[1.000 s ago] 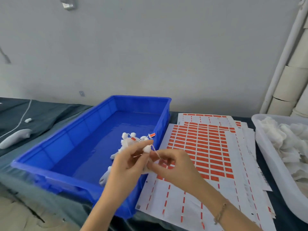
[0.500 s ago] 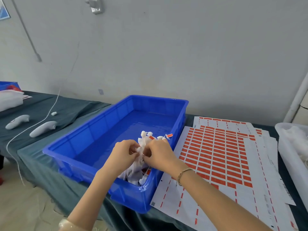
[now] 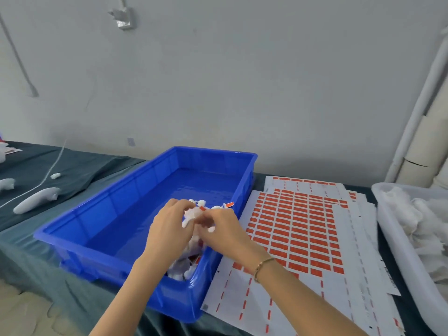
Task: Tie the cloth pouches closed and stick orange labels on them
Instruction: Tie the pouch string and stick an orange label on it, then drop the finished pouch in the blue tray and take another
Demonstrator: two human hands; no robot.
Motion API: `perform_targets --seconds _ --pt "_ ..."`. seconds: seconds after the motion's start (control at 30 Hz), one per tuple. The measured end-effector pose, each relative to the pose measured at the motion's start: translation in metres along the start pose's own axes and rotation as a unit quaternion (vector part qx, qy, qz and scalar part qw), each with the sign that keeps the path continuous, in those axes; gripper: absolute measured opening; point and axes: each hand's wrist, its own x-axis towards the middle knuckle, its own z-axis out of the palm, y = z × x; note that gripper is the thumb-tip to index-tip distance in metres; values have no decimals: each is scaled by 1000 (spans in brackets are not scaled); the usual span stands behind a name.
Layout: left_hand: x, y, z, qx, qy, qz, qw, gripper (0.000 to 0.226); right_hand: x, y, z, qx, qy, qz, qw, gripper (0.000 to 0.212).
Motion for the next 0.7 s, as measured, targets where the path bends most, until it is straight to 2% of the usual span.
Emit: perform_targets --seconds 0.1,0.27,0.37,0.47,0.6,0.7 --pt "-15 46 12 -118 51 53 990 22 -28 9 -29 49 54 -7 997 20" --pt "-46 136 59 -271 32 101 957 35 -101 35 -91 69 153 55 984 22" --pt "-65 186 93 -311 -26 134 940 36 -149 49 -132 54 206 106 971 29" --pt "-77 230 123 -361 -83 193 909 35 -189 66 -173 3 235 155 960 38" --pt "-80 276 164 -397 -198 212 871 19 -234 99 -227 -66 279 237 928 21" --pt "-78 307 198 -359 -292 237 854 19 -265 132 -266 -126 282 302 902 14"
